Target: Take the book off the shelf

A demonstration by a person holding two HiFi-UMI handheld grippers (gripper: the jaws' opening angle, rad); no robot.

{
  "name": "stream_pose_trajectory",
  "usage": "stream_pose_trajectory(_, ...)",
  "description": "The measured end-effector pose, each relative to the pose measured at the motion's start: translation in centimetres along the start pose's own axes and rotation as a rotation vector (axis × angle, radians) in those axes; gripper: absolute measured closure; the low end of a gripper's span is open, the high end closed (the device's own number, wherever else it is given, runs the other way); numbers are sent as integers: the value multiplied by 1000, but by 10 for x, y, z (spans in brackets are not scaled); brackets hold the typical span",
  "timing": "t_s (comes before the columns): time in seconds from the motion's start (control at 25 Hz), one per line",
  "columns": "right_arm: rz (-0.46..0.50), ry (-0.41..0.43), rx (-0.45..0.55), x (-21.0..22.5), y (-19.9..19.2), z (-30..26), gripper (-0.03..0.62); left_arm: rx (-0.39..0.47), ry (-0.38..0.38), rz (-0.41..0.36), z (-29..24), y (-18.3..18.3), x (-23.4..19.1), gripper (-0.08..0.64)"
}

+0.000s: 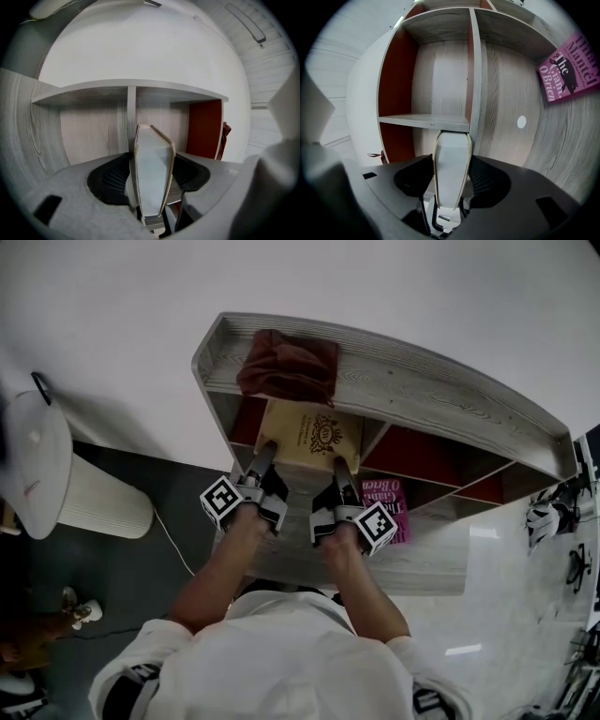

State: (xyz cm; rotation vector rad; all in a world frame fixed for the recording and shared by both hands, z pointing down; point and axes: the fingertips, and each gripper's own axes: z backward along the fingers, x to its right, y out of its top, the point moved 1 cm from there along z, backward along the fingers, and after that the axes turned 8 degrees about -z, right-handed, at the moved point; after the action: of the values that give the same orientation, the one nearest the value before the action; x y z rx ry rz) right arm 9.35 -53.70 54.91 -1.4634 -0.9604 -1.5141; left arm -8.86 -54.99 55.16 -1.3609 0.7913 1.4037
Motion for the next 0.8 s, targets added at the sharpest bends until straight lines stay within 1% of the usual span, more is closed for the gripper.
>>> stream_pose_trajectory(0.04,0,-3,-5,1,-1,0,359,2,7,-3,1,0,-1,279)
stream_pose_trajectory(0.12,-2,-5,-12,1,-2,2,360,7,16,-3,3,0,1,319)
stream_pose_trajectory(0.28,-12,-4,-23,1,-6,7,364,15,24,-9,10,0,3,320)
stream_pose_trajectory(0.6,-18,-4,-51,1,-10,23,367,41,-10,1,26,-8,12,321)
stream_pose_trajectory(0.8,-17,0,-69,-1,-14,37,367,65,-5,6,41,-14,15,324)
